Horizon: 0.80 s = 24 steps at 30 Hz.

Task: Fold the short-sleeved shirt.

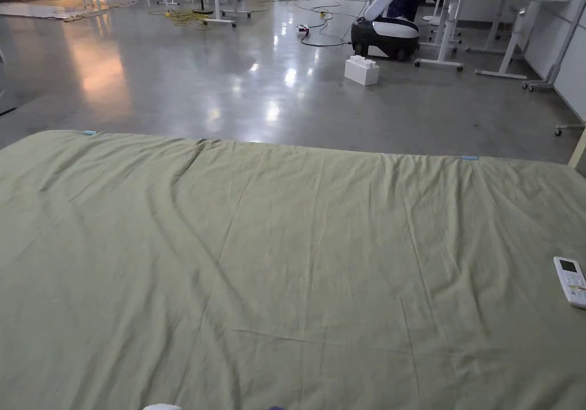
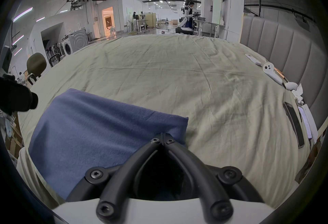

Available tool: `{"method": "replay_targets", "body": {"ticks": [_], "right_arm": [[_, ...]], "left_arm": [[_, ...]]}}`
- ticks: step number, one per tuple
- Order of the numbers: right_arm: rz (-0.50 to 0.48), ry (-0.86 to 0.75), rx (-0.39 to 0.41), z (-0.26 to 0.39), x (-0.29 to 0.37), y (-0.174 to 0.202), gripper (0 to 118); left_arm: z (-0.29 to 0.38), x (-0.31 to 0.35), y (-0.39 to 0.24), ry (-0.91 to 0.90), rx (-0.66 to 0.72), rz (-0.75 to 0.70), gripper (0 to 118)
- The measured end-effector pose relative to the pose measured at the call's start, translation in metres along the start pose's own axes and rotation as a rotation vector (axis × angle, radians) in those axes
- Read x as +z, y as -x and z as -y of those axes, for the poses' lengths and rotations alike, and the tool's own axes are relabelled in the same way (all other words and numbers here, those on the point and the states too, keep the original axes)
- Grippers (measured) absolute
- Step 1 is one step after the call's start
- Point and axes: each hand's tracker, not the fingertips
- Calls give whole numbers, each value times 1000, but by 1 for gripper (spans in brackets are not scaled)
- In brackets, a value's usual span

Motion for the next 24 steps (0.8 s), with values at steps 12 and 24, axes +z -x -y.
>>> {"method": "replay_targets", "body": {"ticks": [12,24], "right_arm": [[3,-17,39,-5,11,5,1],[1,-17,50,-7,9,4,1]], "left_arm": [[9,-89,46,241,416,479,86],[16,-96,72,209,461,519,31]]}}
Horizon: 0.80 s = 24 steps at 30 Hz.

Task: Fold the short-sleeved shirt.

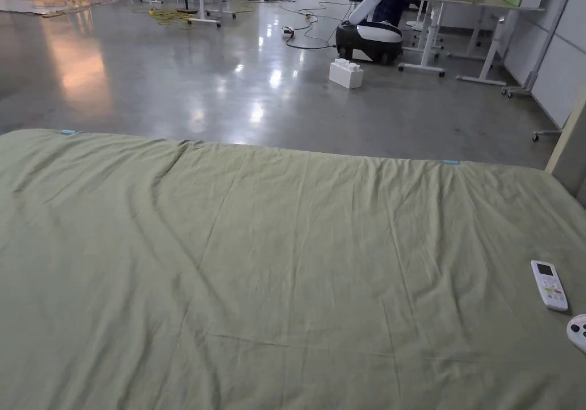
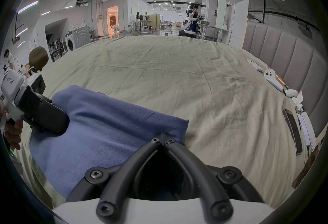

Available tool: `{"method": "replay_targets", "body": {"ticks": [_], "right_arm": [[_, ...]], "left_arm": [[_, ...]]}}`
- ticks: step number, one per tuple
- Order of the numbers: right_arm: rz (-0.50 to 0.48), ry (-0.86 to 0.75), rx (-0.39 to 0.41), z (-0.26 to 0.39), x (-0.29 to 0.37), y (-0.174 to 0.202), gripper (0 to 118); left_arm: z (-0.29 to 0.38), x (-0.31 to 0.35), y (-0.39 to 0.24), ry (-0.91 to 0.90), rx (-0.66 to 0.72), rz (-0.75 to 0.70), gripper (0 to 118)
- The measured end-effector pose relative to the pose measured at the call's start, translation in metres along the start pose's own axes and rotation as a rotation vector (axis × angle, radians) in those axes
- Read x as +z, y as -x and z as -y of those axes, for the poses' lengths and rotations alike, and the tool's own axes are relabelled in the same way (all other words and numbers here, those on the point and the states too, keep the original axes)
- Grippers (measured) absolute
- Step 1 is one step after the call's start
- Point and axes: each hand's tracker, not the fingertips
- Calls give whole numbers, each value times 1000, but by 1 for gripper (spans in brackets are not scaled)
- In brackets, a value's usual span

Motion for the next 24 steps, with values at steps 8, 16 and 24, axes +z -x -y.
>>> {"method": "replay_targets", "body": {"ticks": [8,16,24], "right_arm": [[35,-56,-35,-22,5,-10,1],[80,-267,-51,-110,31,-46,1],[165,-450,-47,-186,71,-81,1]], "left_arm": [[-10,46,-19,-33,-23,66,27],[-50,164,0,-97,-53,22,26],[-85,298,11,-114,-146,-278,26]]}}
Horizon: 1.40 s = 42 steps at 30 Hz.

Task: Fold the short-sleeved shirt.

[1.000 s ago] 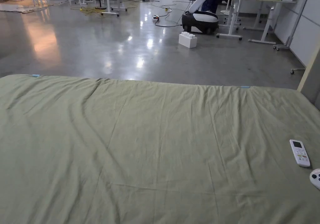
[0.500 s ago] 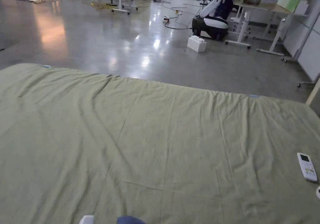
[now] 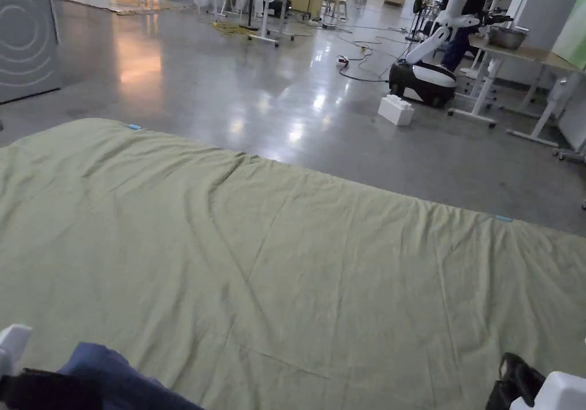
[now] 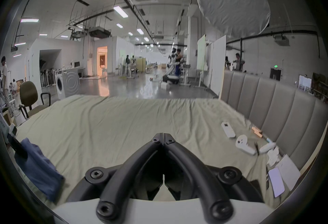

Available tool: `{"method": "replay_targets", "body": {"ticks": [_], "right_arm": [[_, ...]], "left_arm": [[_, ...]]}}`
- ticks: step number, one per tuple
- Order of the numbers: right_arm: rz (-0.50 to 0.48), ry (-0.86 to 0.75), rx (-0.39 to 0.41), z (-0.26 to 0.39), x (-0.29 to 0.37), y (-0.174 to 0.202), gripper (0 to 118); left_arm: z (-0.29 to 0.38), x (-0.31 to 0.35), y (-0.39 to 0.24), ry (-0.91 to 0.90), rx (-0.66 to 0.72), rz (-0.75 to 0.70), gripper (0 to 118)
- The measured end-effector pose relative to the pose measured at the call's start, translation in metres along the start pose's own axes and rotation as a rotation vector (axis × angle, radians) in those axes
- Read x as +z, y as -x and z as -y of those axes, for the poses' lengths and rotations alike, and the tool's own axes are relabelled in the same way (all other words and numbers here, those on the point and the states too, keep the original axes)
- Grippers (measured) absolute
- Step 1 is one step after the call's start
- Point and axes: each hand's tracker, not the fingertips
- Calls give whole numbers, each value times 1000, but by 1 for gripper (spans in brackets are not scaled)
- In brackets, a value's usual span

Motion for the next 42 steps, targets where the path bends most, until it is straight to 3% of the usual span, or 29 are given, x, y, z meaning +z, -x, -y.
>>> {"method": "replay_targets", "body": {"ticks": [9,15,19,21,24,29,35,42], "right_arm": [[52,-87,-11,-28,8,-13,1],[47,-57,-27,-15,9,-12,1],[42,-37,-34,-6,8,-9,1],[36,-25,-38,-2,7,-9,1],[20,-24,-45,0,8,-10,1],[24,-19,-39,2,5,-14,1],[22,7,-58,5,2,-17,1],[10,12,-42,8,3,-18,1]], "left_arm": [[-43,101,53,-52,125,-242,26],[-62,136,50,-22,115,-458,26],[-66,123,59,6,96,-622,29],[-66,115,61,16,104,-669,38],[-61,107,42,30,43,-801,67],[-60,103,15,34,-79,-1066,70],[-76,86,-8,-150,-200,-1138,70],[-56,3,-95,-358,-431,-930,69]]}}
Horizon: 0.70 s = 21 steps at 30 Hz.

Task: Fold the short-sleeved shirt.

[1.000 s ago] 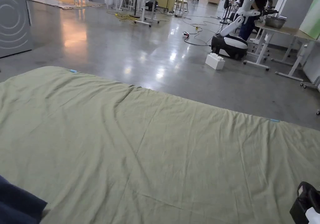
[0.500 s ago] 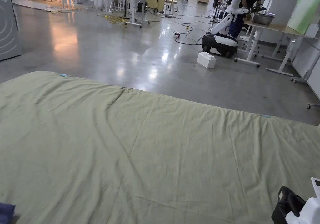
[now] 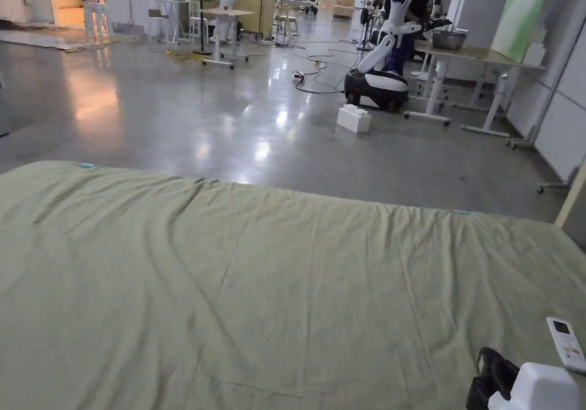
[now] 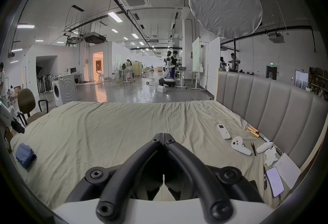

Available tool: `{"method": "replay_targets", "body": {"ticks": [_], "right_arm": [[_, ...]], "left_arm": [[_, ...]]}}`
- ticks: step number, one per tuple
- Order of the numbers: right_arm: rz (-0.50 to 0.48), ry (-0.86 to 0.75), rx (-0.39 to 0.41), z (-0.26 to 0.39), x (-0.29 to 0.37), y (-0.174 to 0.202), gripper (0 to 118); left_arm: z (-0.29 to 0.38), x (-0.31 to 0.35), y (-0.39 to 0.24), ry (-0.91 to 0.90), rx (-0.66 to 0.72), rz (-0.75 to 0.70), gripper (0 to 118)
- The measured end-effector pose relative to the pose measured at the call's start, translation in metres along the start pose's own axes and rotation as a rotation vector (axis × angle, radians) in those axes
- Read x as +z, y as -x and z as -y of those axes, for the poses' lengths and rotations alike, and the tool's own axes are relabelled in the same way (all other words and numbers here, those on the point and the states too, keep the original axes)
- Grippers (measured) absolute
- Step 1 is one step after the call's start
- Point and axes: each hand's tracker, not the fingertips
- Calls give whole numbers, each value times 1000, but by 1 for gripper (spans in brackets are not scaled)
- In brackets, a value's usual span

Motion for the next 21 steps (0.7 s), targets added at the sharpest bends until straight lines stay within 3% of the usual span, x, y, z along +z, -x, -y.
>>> {"method": "replay_targets", "body": {"ticks": [5,11,14,16,17,21], "right_arm": [[-13,-4,27,0,0,0,1],[-13,-2,23,6,-7,3,1],[4,-8,7,11,-8,4,1],[12,-7,-1,15,-8,4,1],[13,-5,-8,17,-9,4,1],[11,-4,-14,21,-10,6,1]], "left_arm": [[-12,35,-87,-299,-31,110,69],[-14,53,-185,-349,-76,112,68],[-11,51,-208,-420,40,166,50],[-14,53,-218,-423,71,171,28],[-14,58,-226,-413,86,181,22],[-8,68,-240,-457,113,190,15]]}}
